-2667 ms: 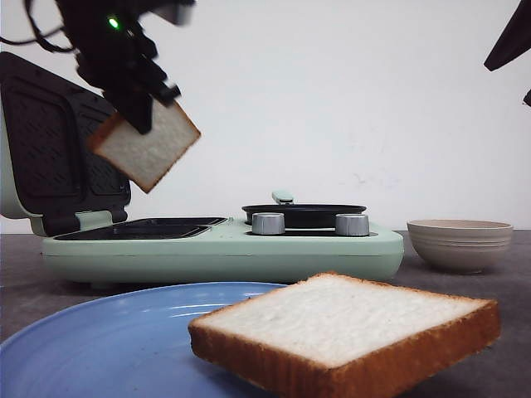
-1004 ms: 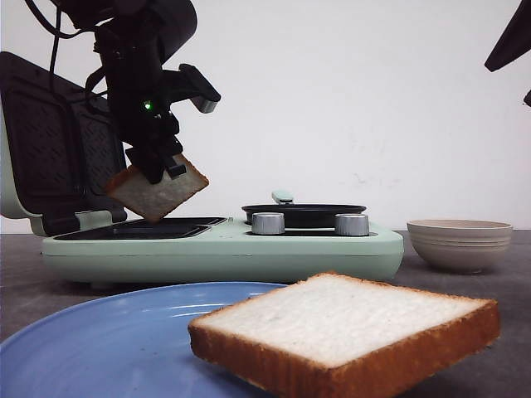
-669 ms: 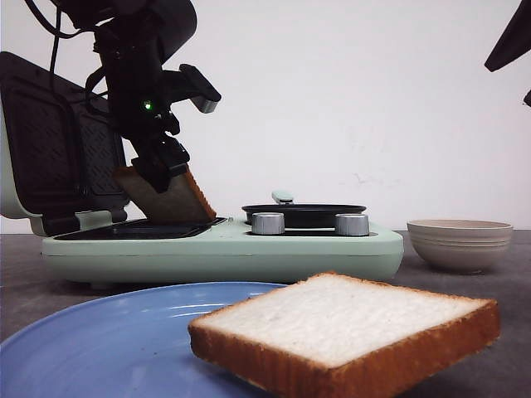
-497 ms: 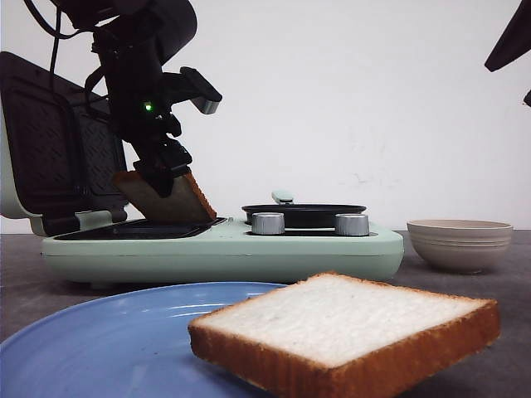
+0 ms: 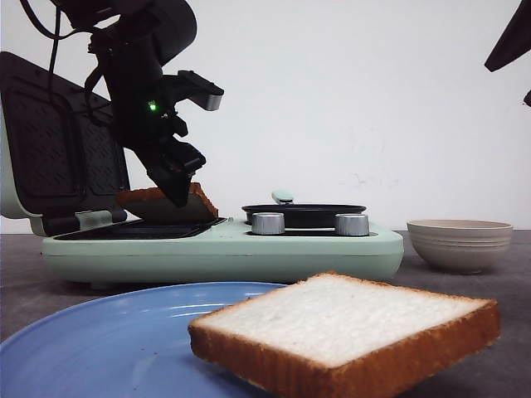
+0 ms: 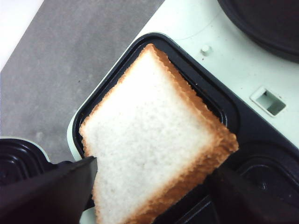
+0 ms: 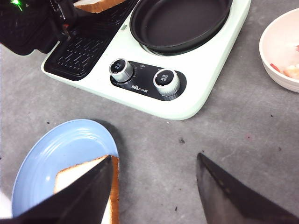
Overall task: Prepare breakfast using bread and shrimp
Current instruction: 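Lower the bread onto the nearer press plate and open the left gripper, then raise the left gripper away from the press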
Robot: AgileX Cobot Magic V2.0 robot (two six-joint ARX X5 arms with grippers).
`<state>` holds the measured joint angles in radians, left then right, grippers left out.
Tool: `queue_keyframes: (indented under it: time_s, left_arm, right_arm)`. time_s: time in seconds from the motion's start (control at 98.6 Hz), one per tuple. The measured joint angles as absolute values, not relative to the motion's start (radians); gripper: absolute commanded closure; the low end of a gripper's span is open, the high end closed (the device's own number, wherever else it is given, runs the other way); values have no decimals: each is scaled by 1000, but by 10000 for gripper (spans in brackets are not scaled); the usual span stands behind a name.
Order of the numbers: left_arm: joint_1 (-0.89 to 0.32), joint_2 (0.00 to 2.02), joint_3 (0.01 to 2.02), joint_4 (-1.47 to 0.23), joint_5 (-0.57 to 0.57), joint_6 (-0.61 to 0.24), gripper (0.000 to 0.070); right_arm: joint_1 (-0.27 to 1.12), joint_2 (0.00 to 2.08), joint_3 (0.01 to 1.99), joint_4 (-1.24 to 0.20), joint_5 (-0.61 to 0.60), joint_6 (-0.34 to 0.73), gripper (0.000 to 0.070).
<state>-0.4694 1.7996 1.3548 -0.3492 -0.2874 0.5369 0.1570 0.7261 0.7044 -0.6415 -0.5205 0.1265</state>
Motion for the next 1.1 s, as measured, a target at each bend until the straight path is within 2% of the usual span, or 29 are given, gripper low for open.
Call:
queue_keyframes:
  time_s: [0.183, 0.639, 0.913, 1.095]
  left_arm:
    - [-469, 1800, 1355, -350, -245, 501, 259]
    - [-449, 1800, 1415, -361, -178, 330, 265]
    - [-443, 1798, 1573, -484, -124, 233, 266]
    - [-426, 1741, 1592, -514, -60, 165, 266]
  right_arm:
    - [157, 726, 704, -641, -521, 126, 357]
    - [157, 726, 704, -641, -521, 126, 357]
    - [157, 726, 704, -641, -521, 126, 357]
    - [157, 726, 704, -641, -521, 126, 357]
